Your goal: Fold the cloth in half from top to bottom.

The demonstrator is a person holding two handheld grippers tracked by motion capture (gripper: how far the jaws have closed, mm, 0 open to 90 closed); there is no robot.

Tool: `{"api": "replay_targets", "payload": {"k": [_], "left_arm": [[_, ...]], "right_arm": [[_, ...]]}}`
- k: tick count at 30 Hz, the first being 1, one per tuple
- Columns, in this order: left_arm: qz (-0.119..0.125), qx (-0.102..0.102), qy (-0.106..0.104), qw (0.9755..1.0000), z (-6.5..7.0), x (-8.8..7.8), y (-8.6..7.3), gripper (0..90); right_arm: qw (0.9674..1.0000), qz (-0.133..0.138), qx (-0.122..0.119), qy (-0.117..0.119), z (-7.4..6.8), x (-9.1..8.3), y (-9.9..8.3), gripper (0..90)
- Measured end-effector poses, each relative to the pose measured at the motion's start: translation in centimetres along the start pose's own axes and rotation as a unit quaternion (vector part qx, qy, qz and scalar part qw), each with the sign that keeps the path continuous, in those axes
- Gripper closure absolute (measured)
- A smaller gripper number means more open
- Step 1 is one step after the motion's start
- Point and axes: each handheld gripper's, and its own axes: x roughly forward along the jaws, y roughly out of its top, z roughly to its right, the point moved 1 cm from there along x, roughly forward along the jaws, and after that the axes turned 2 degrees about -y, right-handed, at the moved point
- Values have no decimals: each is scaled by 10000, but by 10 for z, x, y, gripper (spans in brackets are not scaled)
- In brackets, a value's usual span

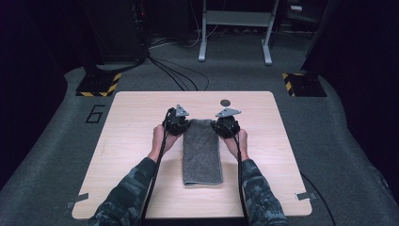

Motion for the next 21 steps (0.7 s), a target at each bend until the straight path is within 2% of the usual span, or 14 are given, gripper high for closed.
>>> {"api": "replay_targets", "payload": {"k": [4,5,10,14,18,19,21], "left_arm": [[77,15,30,10000,-1,-3,4,846],[198,66,91,9997,-1,-5,6,846],[239,96,64,9996,1,-11,7,846],[280,176,52,9994,5,-18,6,845],[341,234,-13,9991,14,-25,-1,845],[347,257,-24,9991,16,-26,-2,844],[360,271,-22,9990,18,-27,-4,844]], "right_arm": [[9999,111,7,-4,2,-4,6,859],[9999,166,-24,-8,3,-5,8,859],[9996,259,-68,47,4,-12,11,859],[9994,323,-76,94,0,-19,8,858],[9989,364,-205,192,-7,-29,0,858],[9990,364,-134,202,-9,-31,-1,858],[9988,354,-216,241,-11,-34,-5,857]]}}
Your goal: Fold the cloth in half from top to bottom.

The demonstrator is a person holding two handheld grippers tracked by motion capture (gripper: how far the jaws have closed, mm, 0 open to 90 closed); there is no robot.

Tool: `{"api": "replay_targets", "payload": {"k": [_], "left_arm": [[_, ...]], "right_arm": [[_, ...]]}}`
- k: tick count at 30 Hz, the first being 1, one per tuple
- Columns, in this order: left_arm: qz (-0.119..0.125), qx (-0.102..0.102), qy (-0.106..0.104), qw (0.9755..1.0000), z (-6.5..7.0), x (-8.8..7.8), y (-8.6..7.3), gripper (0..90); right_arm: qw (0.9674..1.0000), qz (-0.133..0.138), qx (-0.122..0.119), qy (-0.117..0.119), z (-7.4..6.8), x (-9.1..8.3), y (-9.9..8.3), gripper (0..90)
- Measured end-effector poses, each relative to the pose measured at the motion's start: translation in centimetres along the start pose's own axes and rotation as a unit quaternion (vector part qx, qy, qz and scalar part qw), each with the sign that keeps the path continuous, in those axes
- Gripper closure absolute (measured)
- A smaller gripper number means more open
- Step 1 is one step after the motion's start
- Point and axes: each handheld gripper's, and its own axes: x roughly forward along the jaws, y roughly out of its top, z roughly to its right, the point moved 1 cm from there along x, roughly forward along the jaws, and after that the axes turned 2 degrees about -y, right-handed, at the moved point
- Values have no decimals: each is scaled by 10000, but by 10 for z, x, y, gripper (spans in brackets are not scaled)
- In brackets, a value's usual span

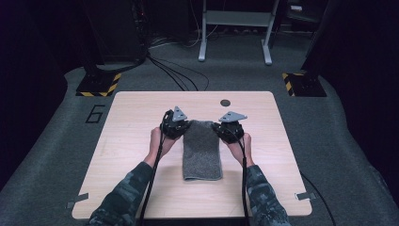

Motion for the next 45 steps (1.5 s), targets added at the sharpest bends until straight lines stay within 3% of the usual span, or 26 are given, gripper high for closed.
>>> {"api": "replay_targets", "payload": {"k": [6,9,11,18,45], "left_arm": [[-53,145,-108,9998,12,-7,-8,842],[-101,198,-180,9996,19,-10,-14,841],[-101,214,-225,9995,22,-11,-17,840],[-227,302,-333,9987,35,-14,-32,836],[-417,80,-757,9962,69,-19,-68,818]], "right_arm": [[10000,-35,45,44,-10,-8,-12,857],[9999,-50,-52,98,-13,-11,-17,856],[9999,-68,43,115,-17,-13,-22,856],[9997,-135,-74,196,-30,-21,-39,855],[9986,-337,-46,406,-57,-39,-84,847]]}}
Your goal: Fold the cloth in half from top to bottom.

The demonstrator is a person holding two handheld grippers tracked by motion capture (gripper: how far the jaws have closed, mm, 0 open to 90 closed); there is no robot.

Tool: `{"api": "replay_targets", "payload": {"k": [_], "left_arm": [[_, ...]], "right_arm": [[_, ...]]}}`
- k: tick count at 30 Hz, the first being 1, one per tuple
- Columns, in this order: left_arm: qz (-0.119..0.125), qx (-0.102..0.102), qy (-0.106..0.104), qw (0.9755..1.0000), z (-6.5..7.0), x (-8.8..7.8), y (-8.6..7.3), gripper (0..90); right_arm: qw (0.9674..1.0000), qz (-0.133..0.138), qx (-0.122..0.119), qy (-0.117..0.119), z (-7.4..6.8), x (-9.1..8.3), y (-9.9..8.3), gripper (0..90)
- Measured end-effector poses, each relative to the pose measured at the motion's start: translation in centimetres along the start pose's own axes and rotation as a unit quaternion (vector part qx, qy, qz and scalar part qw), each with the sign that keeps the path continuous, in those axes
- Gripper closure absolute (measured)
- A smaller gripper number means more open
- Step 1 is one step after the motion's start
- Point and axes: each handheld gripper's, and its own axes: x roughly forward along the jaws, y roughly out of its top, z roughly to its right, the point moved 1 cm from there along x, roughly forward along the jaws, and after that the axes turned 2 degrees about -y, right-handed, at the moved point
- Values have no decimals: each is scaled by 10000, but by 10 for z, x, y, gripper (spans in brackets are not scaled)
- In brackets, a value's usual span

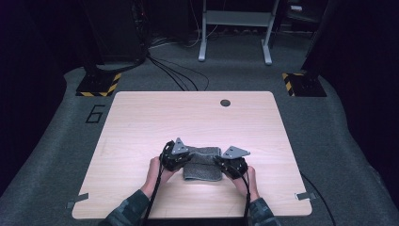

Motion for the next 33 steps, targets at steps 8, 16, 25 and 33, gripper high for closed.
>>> {"api": "replay_targets", "payload": {"k": [8,16,25,33], "left_arm": [[-211,45,-190,9996,9,-1,-7,733],[-196,-56,-374,9991,17,-19,-10,512],[37,-229,184,9996,-5,-29,15,330],[-573,-160,293,9978,-4,-4,-5,269]], "right_arm": [[10000,-65,-6,28,-4,-5,-7,824],[9998,-44,158,132,-7,-28,-21,618],[9985,91,531,-80,7,-37,-2,418],[9976,-560,322,-239,3,0,-3,253]]}}
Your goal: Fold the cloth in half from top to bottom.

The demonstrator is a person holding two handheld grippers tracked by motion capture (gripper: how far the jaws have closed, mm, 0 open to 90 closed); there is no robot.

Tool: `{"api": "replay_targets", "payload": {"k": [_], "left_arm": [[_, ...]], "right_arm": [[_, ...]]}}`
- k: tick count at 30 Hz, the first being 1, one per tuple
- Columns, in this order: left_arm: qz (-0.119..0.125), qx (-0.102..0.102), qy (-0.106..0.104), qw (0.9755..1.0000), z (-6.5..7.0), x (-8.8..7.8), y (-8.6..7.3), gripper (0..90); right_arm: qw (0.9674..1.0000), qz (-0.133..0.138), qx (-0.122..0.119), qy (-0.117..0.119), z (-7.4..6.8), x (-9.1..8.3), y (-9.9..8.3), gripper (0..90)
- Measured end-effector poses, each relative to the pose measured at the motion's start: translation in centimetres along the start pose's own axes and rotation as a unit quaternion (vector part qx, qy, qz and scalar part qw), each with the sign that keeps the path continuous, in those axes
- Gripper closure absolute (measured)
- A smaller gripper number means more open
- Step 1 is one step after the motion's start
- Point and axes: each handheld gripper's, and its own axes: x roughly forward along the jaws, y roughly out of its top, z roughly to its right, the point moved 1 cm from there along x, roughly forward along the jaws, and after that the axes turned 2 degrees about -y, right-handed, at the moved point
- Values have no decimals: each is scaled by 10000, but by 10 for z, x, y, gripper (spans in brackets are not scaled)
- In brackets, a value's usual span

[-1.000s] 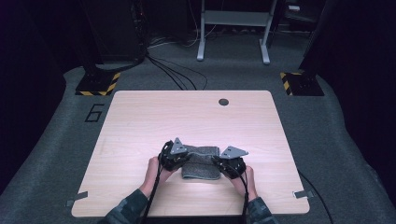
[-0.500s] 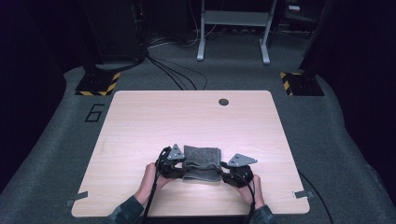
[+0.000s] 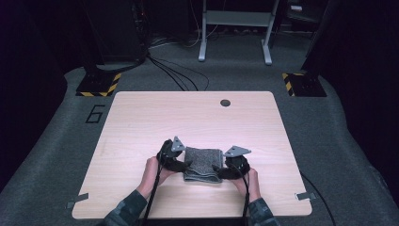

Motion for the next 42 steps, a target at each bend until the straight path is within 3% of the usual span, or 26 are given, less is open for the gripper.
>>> {"api": "replay_targets", "payload": {"k": [5,8,16,17,20,21,23,31,34,38,42], "left_arm": [[-126,-79,-71,9999,6,3,-19,243],[-149,-92,-77,9998,13,5,-27,232],[-95,-240,-30,9997,10,11,-29,191],[-42,-326,-128,9994,7,13,-29,179],[-36,-375,-163,9992,4,15,-29,170],[-20,-414,-204,9989,2,16,-29,163],[5,-432,-199,9989,2,16,-29,162],[28,-465,-181,9987,2,16,-29,159],[107,-504,-125,9986,1,10,-29,147],[275,-622,-101,9976,-5,-6,-31,108],[392,-744,113,9964,-15,-30,-41,88]], "right_arm": [[9996,-260,-86,-32,-3,8,-13,179],[9993,-346,9,-118,-3,9,-16,171],[9994,-334,43,-76,3,13,-20,141],[9994,-349,86,-25,6,14,-20,135],[9993,-349,101,-8,9,14,-21,132],[9990,-385,214,12,10,15,-21,122],[9991,-392,144,58,12,16,-21,119],[9991,-357,237,0,10,16,-20,116],[9995,-279,145,39,11,12,-20,119],[9996,-61,271,87,14,-1,-21,117],[9986,162,505,-36,26,-25,-28,118]]}}
